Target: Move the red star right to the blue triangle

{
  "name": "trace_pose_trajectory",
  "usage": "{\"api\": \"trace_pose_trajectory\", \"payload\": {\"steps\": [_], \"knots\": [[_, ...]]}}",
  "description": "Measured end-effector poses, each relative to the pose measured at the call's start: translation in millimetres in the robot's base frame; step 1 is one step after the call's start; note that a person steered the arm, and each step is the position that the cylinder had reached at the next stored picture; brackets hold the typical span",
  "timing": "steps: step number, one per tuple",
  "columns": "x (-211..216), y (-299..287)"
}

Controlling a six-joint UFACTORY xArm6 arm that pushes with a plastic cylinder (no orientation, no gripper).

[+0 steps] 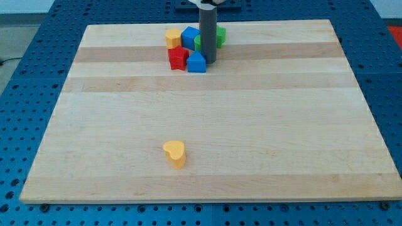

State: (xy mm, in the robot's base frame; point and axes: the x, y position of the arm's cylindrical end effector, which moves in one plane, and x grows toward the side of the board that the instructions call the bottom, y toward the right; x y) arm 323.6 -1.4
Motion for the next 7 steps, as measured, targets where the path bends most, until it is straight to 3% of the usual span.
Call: {"api": "trace_pose_trajectory", "payload": {"steps": [2, 3, 4, 6, 7], "knots": [[87, -9], [141, -56], [131, -148], [19, -133], [-15, -129]]}}
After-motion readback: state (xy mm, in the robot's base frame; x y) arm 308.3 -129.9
